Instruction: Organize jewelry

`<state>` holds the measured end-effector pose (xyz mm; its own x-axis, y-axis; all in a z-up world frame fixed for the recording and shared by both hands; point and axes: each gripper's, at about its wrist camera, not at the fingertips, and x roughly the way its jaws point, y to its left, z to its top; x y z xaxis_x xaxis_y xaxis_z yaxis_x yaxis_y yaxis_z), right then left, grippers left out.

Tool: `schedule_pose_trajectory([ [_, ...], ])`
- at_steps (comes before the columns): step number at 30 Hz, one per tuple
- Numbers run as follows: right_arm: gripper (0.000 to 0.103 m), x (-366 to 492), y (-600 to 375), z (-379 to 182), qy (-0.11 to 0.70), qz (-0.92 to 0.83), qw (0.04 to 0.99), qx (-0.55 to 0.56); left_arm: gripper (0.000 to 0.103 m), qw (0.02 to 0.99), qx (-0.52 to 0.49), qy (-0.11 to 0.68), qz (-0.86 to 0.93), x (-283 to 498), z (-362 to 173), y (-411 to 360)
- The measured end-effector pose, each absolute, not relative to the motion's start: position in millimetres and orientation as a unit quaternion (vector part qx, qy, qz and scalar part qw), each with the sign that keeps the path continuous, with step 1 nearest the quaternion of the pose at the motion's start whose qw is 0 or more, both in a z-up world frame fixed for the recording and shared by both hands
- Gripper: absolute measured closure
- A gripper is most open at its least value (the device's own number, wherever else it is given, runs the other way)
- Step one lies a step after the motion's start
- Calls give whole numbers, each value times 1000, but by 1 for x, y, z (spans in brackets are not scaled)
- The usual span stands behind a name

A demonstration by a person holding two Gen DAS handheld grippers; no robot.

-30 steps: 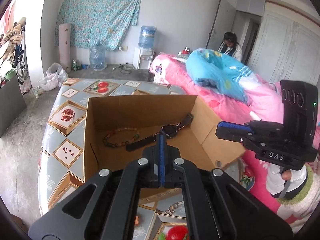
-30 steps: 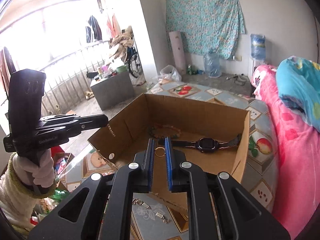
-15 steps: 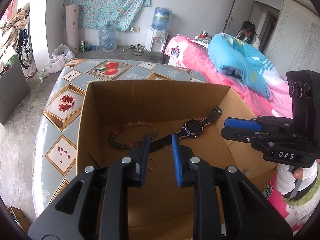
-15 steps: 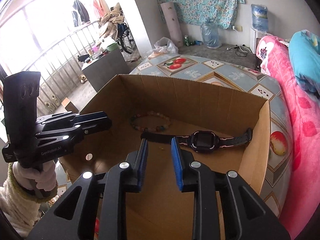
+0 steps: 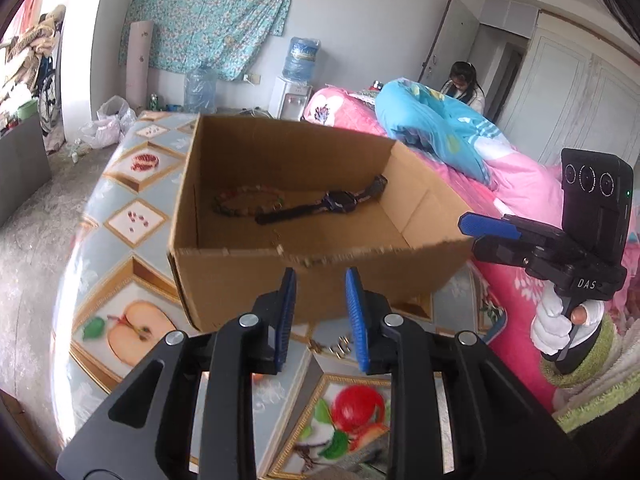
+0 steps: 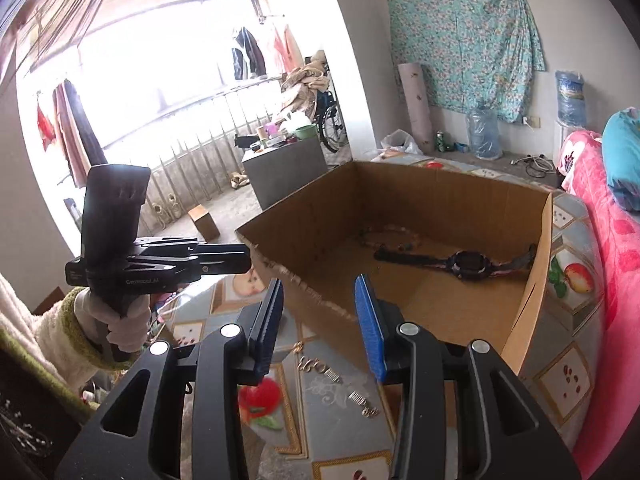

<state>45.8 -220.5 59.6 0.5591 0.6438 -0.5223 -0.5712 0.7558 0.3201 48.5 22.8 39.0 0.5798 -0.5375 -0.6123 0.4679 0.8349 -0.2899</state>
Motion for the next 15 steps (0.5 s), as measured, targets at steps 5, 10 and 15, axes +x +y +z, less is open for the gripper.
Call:
schedule_pose_trajectory([
  [5,66,32,-214,19,381,310,868,72,79,872,-5,412,-265,42,-7,-7],
  [10,66,34,-217,-9,412,291,857,103,79,874,88,417,-232,48,-31,-33],
  [15,66,36,-217,-20,415,293,853,120,80,868,101,430,-226,56,-41,-39],
])
